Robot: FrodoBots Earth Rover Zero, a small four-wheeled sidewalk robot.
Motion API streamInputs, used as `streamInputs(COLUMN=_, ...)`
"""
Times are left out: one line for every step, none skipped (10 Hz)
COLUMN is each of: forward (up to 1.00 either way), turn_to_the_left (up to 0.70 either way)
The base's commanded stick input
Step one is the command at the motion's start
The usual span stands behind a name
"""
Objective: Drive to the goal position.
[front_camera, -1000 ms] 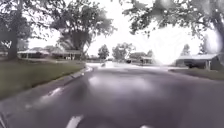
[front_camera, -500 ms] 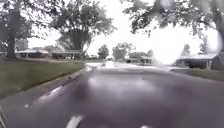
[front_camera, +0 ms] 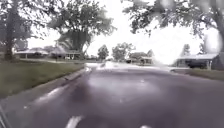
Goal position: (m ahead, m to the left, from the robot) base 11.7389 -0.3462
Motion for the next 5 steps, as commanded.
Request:
streamInputs(forward=0.5, turn_to_the_left=0.0)
streamInputs(forward=0.5, turn_to_the_left=0.0)
streamInputs(forward=0.5, turn_to_the_left=0.0)
streamInputs(forward=0.5, turn_to_the_left=0.0)
streamInputs(forward=0.5, turn_to_the_left=0.0)
